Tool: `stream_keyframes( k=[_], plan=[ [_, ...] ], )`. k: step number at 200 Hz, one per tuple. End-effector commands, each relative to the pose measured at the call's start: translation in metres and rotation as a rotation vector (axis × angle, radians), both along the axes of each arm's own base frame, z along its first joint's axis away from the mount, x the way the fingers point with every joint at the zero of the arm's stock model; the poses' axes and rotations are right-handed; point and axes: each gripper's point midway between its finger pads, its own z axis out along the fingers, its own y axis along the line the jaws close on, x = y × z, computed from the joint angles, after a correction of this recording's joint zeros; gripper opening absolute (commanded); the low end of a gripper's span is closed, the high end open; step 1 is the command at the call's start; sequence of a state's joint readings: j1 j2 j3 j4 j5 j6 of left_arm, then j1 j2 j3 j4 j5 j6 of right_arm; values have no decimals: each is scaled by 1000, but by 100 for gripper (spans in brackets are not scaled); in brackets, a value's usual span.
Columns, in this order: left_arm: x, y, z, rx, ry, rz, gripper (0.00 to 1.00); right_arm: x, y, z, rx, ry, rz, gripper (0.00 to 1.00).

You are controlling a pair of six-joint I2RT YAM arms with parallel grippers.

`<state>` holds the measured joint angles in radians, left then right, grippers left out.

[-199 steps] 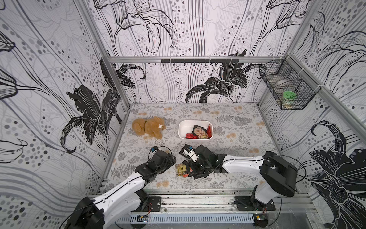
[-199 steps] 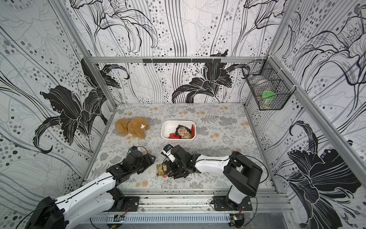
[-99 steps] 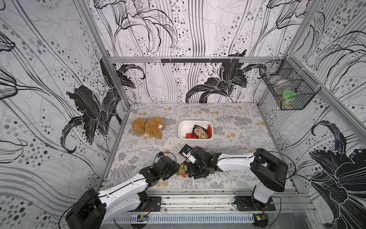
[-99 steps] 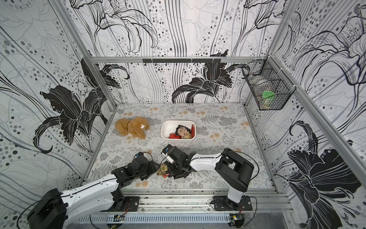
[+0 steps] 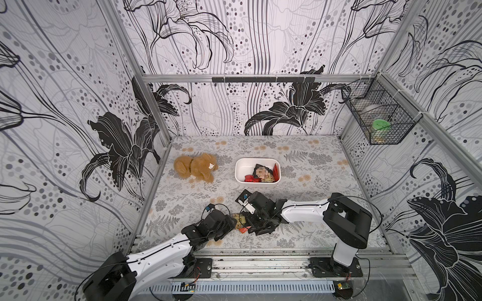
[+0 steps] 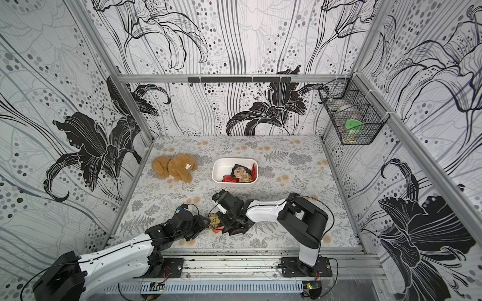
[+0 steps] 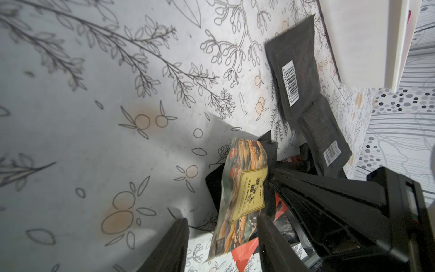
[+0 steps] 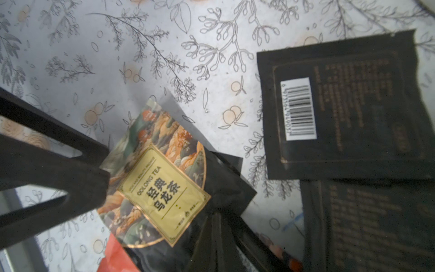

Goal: Put the tea bags into the storage box
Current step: Pick up the tea bag from the center of the board.

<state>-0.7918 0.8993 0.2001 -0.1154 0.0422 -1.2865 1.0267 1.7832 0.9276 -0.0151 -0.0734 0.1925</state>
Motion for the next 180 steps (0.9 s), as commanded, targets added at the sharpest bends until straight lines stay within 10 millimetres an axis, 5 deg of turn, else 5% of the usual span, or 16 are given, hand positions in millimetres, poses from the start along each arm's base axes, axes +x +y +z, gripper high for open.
stream_keyframes(
  k=[1, 115, 180],
  plan=[
    [1, -7, 4, -44, -15, -1, 50, -3, -7, -12, -62, 12, 7, 4],
    [18, -28, 40, -147, -98, -11, 39, -3, -6, -6, -46, 5, 5, 4],
    [21, -29, 34, -142, -100, 0, 35, -4, -6, -5, -37, 9, 5, 3]
  ],
)
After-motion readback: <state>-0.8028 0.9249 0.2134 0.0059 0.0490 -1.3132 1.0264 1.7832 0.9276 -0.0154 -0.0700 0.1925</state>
